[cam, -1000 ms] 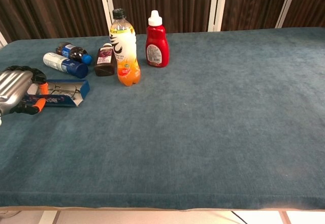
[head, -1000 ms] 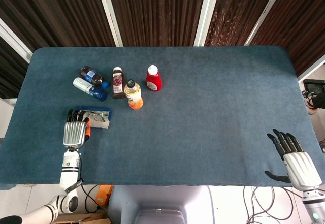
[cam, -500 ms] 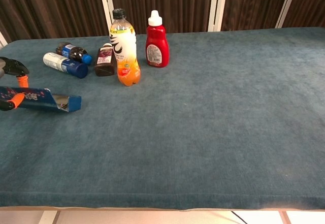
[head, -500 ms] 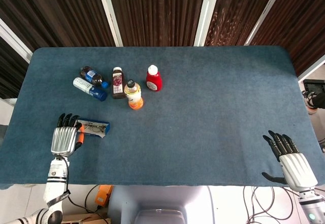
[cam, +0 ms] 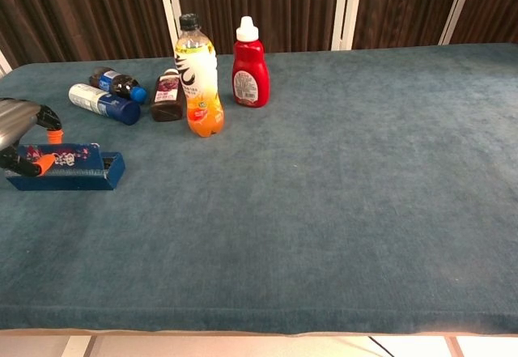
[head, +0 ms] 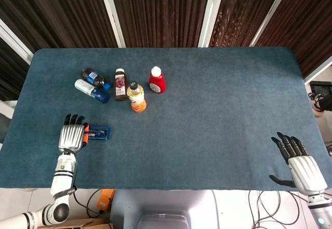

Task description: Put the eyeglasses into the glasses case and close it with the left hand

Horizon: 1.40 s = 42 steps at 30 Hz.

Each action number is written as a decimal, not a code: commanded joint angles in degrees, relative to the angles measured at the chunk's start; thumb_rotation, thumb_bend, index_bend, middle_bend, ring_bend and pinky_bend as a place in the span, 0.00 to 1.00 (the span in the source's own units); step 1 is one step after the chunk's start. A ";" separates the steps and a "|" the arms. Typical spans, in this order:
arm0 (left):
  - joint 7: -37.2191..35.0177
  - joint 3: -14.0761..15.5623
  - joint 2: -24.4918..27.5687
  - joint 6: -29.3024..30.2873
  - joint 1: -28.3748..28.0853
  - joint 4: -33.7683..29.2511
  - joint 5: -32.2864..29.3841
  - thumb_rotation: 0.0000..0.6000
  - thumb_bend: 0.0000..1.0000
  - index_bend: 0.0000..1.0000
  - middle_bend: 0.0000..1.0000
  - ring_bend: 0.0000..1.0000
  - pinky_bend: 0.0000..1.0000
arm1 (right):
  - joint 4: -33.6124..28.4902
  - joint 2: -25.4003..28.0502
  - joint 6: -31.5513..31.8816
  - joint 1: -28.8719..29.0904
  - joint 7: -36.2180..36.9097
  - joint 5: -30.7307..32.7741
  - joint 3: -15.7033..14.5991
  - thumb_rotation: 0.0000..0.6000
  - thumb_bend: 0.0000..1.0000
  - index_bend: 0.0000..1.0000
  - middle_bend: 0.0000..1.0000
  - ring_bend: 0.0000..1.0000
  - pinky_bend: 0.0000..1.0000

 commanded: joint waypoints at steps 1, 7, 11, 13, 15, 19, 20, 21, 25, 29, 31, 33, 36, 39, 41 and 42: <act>0.34 -0.50 -0.58 -0.89 -1.06 0.97 -1.24 1.00 0.61 0.68 0.24 0.14 0.12 | 0.00 0.00 0.02 0.00 0.05 -0.01 0.01 1.00 0.15 0.00 0.00 0.00 0.00; 0.07 -1.17 -1.54 -1.70 -2.43 3.15 -3.26 1.00 0.61 0.69 0.26 0.16 0.12 | 0.04 0.06 -0.06 0.05 0.19 0.12 0.08 1.00 0.15 0.00 0.00 0.00 0.00; -0.32 -1.52 -2.13 -2.42 -3.20 4.81 -4.63 1.00 0.61 0.69 0.26 0.16 0.12 | 0.06 0.10 -0.02 0.05 0.32 0.12 0.09 1.00 0.15 0.00 0.00 0.00 0.00; -0.71 -1.65 -2.47 -2.81 -3.57 5.63 -5.19 1.00 0.61 0.69 0.26 0.17 0.12 | 0.07 0.10 0.03 0.03 0.33 0.13 0.10 1.00 0.15 0.00 0.00 0.00 0.00; -1.16 -1.75 -2.82 -3.10 -3.92 6.47 -5.57 1.00 0.60 0.68 0.26 0.17 0.12 | 0.06 0.12 0.03 0.01 0.34 0.16 0.10 1.00 0.15 0.00 0.00 0.00 0.00; -1.85 -1.79 -3.42 -3.82 -4.50 8.02 -6.33 1.00 0.57 0.65 0.26 0.17 0.12 | 0.04 0.13 0.02 0.01 0.31 0.22 0.11 1.00 0.15 0.00 0.00 0.00 0.00; -2.18 -1.81 -3.55 -3.97 -4.59 8.39 -6.43 1.00 0.55 0.62 0.25 0.17 0.12 | 0.04 0.13 -0.01 0.01 0.29 0.26 0.12 1.00 0.15 0.00 0.00 0.00 0.00; -2.69 -1.84 -3.76 -4.15 -4.71 8.94 -6.48 1.00 0.53 0.58 0.25 0.17 0.12 | 0.04 0.14 -0.04 0.03 0.29 0.29 0.14 1.00 0.15 0.00 0.00 0.00 0.00; -4.08 -1.77 -4.44 -4.32 -5.07 10.97 -6.15 1.00 0.43 0.35 0.23 0.17 0.12 | 0.04 0.17 -0.04 0.03 0.34 0.36 0.18 1.00 0.15 0.00 0.00 0.00 0.00; -4.91 -1.78 -5.24 -3.79 -5.39 13.10 -5.64 1.00 0.40 0.24 0.20 0.17 0.12 | 0.00 0.21 -0.05 0.01 0.40 0.38 0.16 1.00 0.15 0.00 0.00 0.00 0.00; -5.27 -1.74 -5.59 -3.54 -5.47 13.98 -5.41 1.00 0.40 0.22 0.19 0.16 0.12 | 0.00 0.24 0.00 -0.01 0.43 0.38 0.16 1.00 0.15 0.00 0.00 0.00 0.00; -5.56 -1.79 -5.77 -3.53 -5.53 14.58 -5.47 1.00 0.40 0.21 0.17 0.15 0.12 | -0.01 0.25 -0.01 -0.01 0.47 0.38 0.16 1.00 0.15 0.00 0.00 0.00 0.00; -5.88 -1.95 -5.87 -3.74 -5.58 15.18 -5.84 1.00 0.40 0.21 0.17 0.14 0.12 | -0.01 0.26 0.04 -0.03 0.48 0.28 0.13 1.00 0.15 0.00 0.00 0.00 0.00; -7.17 -1.91 -5.40 -2.76 -5.16 14.49 -4.84 1.00 0.39 0.18 0.15 0.13 0.12 | 0.00 0.25 0.05 -0.03 0.50 0.27 0.14 1.00 0.15 0.00 0.00 0.00 0.00; -10.40 -1.38 -3.54 0.02 -3.64 11.19 -1.59 1.00 0.39 0.13 0.12 0.11 0.12 | 0.03 0.28 0.07 -0.03 0.59 0.33 0.17 1.00 0.15 0.00 0.00 0.00 0.00; -12.47 -0.83 -2.17 1.67 -2.53 9.02 0.51 1.00 0.39 0.11 0.11 0.09 0.11 | 0.07 0.30 0.10 -0.04 0.69 0.39 0.21 1.00 0.15 0.00 0.00 0.00 0.00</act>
